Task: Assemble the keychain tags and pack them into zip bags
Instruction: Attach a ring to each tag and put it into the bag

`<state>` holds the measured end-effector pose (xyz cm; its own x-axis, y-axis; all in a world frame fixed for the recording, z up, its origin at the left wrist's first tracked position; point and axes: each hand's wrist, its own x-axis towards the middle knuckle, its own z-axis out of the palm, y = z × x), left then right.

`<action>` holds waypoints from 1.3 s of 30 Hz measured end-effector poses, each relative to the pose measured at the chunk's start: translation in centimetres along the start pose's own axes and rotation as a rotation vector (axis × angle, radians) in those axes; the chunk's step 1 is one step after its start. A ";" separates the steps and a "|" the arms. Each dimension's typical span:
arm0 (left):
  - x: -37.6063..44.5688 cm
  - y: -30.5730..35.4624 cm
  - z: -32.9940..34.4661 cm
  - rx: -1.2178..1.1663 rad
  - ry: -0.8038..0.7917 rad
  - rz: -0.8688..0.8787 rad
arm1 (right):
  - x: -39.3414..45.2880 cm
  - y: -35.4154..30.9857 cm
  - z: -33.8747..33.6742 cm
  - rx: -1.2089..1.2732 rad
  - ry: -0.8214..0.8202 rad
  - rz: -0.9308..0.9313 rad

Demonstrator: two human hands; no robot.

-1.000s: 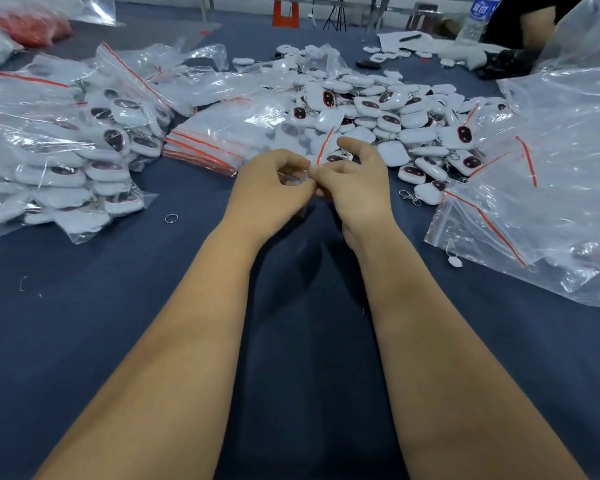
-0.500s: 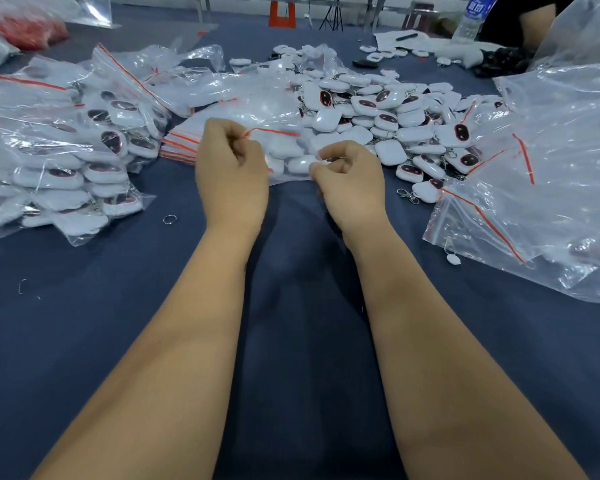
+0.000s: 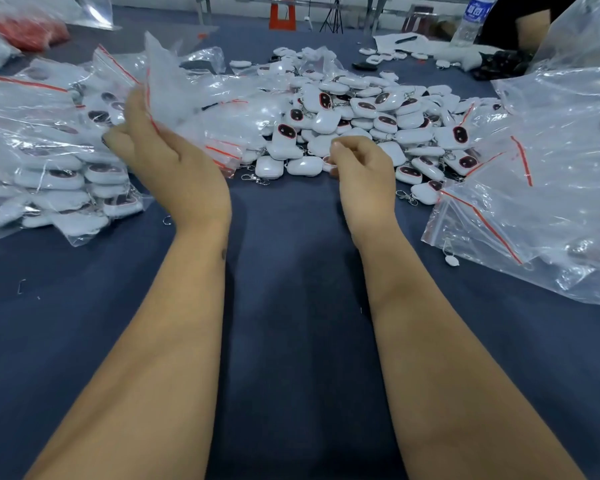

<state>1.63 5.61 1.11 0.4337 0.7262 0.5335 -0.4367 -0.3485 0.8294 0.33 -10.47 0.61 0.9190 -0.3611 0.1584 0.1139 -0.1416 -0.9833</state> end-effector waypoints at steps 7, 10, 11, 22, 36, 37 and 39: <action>-1.3 -1.3 0.4 0.480 -0.734 0.086 | 0.2 1.1 0.6 -0.736 -0.179 -0.370; -1.8 -1.6 0.5 0.508 -0.778 0.065 | 0.2 1.7 0.9 -1.027 -0.315 -0.427; -1.7 -1.4 0.4 0.471 -0.705 0.080 | 0.2 1.8 0.9 -1.041 -0.302 -0.407; -1.7 -1.8 0.9 0.537 -0.903 0.135 | 0.4 1.8 0.8 -0.945 -0.194 -0.330; -2.5 -1.2 1.5 0.445 -0.910 0.068 | -0.5 -0.4 1.2 0.362 -0.234 0.086; -2.6 -1.1 1.6 0.378 -0.902 0.010 | -0.5 -0.1 1.3 0.297 -0.262 0.069; -2.7 -0.9 1.6 0.266 -0.881 -0.101 | -0.4 0.3 1.5 0.167 -0.297 0.038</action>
<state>2.10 3.00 -0.78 0.9504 0.0853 0.2992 -0.2159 -0.5117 0.8316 0.53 -8.98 0.08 0.9908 -0.0754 0.1128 0.1152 0.0284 -0.9929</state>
